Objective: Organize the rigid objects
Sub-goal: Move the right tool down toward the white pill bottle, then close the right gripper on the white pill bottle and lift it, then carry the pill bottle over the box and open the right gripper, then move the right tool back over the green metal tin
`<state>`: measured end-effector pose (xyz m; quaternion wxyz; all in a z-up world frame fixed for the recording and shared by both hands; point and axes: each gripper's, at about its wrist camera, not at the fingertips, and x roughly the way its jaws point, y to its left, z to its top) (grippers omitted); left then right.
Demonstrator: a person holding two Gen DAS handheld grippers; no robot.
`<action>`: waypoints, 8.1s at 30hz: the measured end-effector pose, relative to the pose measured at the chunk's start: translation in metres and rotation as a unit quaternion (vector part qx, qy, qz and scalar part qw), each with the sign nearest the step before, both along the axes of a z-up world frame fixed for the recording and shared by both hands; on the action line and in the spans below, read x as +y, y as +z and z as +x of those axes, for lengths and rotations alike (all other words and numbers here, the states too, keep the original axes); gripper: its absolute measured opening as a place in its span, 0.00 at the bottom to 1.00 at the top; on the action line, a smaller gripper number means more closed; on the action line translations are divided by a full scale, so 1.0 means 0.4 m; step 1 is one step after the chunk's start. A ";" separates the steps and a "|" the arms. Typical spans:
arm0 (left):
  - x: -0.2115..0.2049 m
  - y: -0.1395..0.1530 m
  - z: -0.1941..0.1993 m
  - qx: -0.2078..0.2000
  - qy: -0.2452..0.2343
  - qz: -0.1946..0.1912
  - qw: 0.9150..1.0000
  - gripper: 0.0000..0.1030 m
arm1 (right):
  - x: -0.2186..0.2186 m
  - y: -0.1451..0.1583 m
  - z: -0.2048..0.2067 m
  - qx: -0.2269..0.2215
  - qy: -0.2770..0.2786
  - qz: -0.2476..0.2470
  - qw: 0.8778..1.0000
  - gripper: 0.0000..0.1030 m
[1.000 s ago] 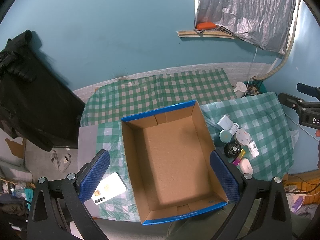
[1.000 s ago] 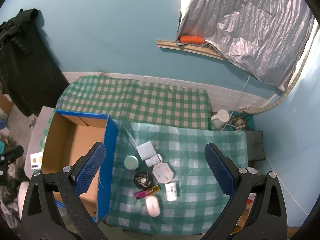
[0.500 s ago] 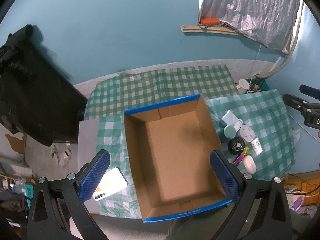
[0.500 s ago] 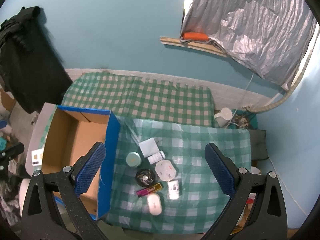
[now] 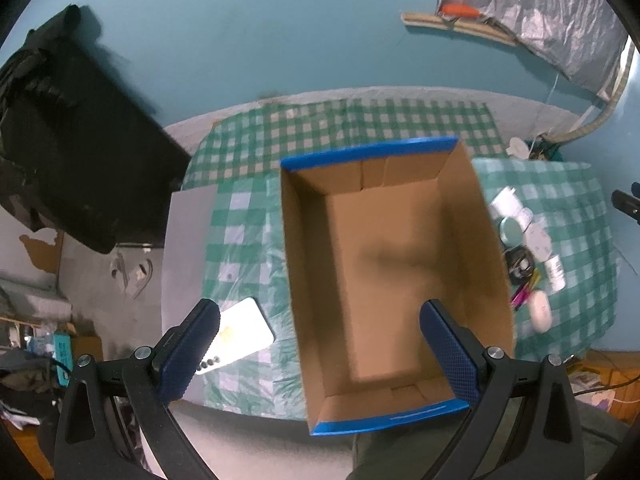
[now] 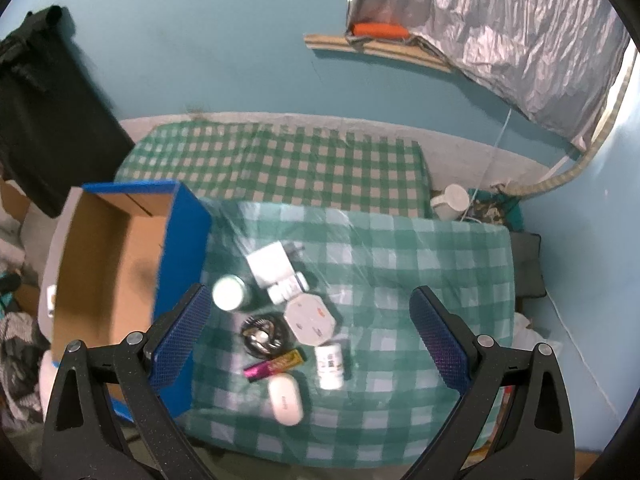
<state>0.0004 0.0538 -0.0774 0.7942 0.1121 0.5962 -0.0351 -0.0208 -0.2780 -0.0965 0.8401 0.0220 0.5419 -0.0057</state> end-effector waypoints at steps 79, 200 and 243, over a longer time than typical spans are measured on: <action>0.108 -0.314 -0.051 0.143 0.013 -0.021 0.989 0.09 | -0.033 -0.395 -0.115 0.133 -0.003 0.029 0.991 0.31; 0.135 -0.298 -0.052 0.126 0.021 -0.055 0.990 0.09 | 0.477 -0.227 0.266 0.071 0.201 0.041 0.976 0.30; 0.135 -0.280 -0.048 0.108 0.023 -0.048 0.993 0.05 | 0.224 -0.138 0.112 0.066 0.099 0.054 0.991 0.52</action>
